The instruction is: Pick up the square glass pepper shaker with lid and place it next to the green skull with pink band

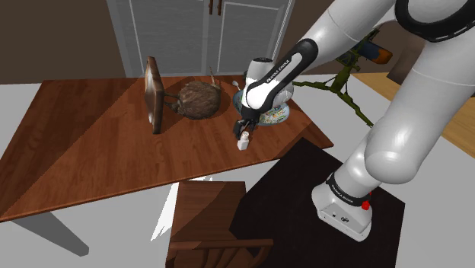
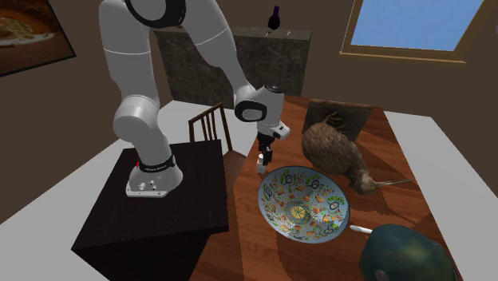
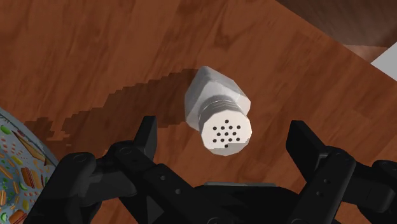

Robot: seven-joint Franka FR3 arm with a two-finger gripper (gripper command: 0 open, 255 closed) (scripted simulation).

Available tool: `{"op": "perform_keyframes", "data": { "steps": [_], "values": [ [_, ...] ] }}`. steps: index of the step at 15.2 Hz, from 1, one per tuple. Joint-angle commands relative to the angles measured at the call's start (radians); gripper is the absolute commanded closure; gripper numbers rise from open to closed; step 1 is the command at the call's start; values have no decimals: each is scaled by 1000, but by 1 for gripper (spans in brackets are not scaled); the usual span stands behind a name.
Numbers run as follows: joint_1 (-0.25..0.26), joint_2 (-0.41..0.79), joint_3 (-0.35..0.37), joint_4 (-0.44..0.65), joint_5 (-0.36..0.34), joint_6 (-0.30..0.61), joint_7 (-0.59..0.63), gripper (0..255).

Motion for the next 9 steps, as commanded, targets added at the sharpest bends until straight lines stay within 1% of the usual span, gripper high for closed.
{"op": "perform_keyframes", "data": {
  "steps": [1, 7, 8, 9],
  "values": [
    [0, 10, 1, 1, 2, 9, -1, 0],
    [0, 10, 1, 1, 2, 9, -1, 0],
    [0, 10, 1, 1, 2, 9, -1, 255],
    [0, 10, 1, 1, 2, 9, -1, 255]
  ]
}}
